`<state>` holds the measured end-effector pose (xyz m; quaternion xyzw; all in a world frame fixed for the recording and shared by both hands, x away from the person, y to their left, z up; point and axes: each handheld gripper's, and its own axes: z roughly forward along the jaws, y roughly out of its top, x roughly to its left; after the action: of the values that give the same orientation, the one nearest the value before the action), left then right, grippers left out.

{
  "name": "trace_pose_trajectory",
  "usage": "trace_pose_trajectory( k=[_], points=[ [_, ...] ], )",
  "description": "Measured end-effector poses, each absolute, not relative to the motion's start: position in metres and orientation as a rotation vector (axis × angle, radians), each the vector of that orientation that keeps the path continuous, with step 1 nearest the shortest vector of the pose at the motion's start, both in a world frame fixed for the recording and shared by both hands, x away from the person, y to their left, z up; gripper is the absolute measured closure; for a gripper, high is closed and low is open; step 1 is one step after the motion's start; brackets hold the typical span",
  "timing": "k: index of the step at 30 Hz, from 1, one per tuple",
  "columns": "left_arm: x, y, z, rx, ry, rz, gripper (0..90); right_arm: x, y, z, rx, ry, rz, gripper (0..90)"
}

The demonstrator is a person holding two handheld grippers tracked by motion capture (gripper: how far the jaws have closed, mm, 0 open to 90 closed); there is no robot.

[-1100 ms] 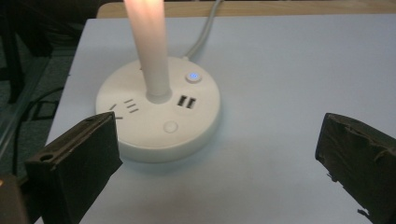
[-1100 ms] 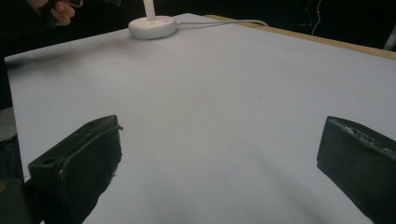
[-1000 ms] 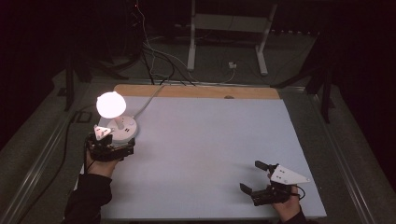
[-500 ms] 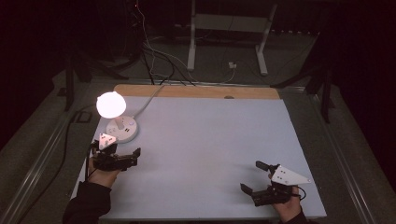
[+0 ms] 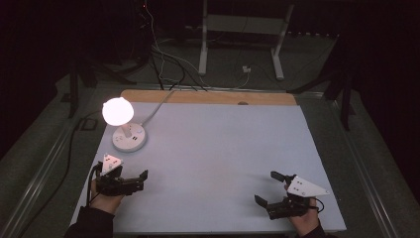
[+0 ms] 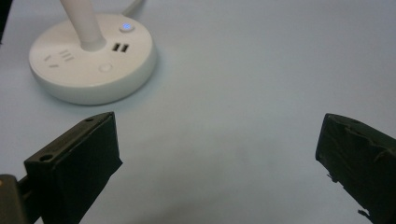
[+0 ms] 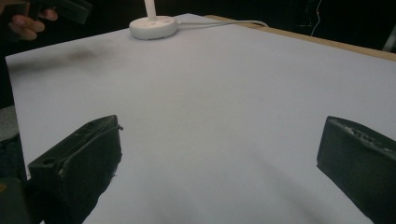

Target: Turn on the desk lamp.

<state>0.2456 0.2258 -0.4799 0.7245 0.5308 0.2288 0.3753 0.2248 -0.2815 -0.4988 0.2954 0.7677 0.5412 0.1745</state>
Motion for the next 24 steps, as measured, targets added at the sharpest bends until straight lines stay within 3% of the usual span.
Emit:
trace_pose_trajectory(
  k=[24],
  points=[
    [0.219, 0.230, -0.509, 1.947, 1.325, 0.512, 0.4, 0.226, -0.281, -0.500, 0.846, 2.183, 1.528, 0.0]
  ],
)
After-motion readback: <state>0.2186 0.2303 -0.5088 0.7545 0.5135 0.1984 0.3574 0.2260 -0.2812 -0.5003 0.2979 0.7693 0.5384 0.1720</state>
